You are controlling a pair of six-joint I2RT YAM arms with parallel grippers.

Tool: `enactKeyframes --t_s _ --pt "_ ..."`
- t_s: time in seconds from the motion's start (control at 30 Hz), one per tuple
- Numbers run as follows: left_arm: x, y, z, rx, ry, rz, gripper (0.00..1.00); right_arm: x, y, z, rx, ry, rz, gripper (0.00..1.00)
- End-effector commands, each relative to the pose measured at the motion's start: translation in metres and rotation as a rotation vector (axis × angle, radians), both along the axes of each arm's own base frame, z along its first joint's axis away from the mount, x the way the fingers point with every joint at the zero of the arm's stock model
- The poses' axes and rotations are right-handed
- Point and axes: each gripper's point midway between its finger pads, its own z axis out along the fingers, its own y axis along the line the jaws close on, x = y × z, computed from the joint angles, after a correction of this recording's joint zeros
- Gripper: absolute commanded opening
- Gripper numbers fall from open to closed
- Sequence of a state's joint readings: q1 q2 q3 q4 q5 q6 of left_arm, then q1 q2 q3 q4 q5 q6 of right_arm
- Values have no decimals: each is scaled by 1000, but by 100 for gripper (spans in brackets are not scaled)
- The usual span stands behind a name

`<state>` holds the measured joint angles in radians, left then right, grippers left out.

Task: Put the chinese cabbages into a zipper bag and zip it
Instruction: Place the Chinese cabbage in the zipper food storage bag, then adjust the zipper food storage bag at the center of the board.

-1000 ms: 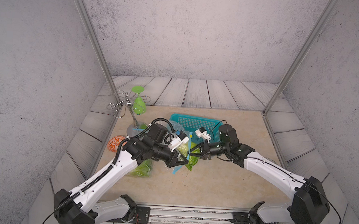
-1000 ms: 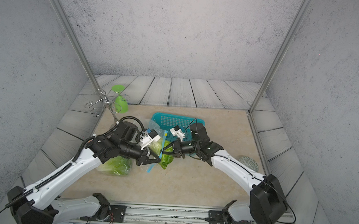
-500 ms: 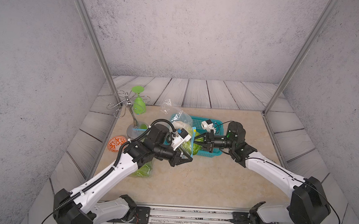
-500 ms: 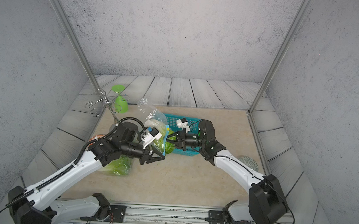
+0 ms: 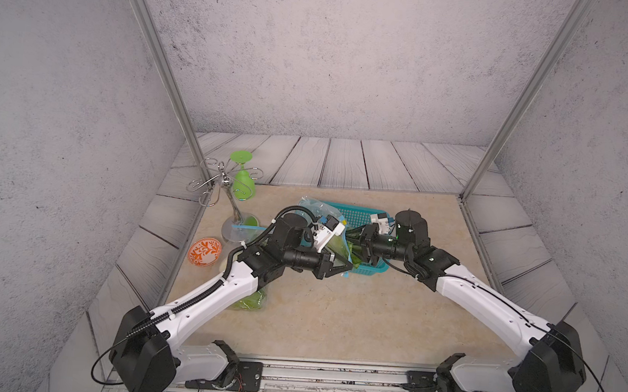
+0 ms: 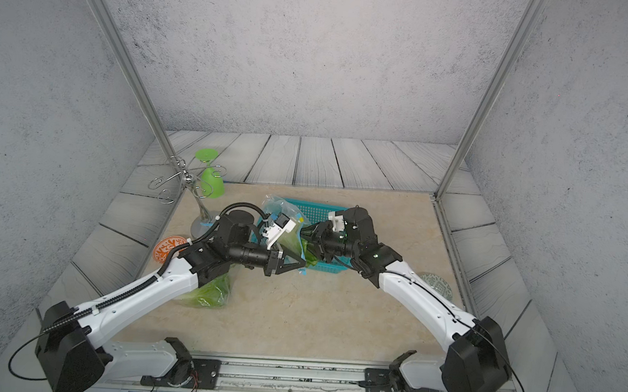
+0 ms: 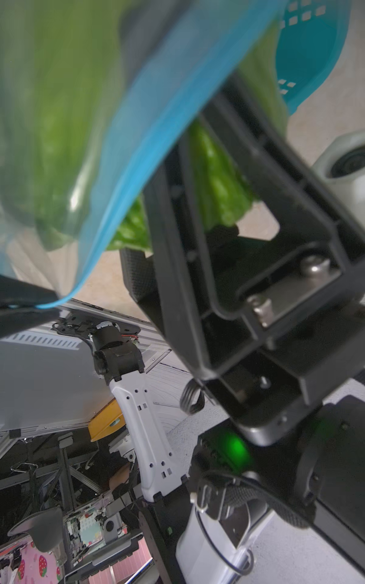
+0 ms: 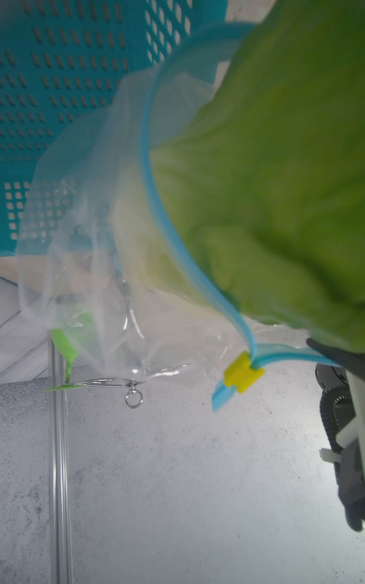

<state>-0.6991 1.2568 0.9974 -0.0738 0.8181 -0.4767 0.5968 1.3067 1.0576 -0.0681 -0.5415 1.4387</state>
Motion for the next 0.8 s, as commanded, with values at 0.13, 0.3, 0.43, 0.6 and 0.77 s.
enactKeyframes --t_s 0.13,0.3,0.43,0.6,0.77 --pt "37 11 25 -115 23 114 0 -2 -2 14 -71 -84 50 52" --pt "52 40 17 -126 57 187 0 -16 -12 36 -179 -206 148 62" --pt "47 50 15 -120 49 183 0 -17 -35 43 -277 -267 166 66" --pt "42 53 12 -108 49 185 0 12 -92 -24 -608 -198 101 45" --pt "40 62 11 -94 51 206 0 31 -92 -70 -666 -154 137 20"
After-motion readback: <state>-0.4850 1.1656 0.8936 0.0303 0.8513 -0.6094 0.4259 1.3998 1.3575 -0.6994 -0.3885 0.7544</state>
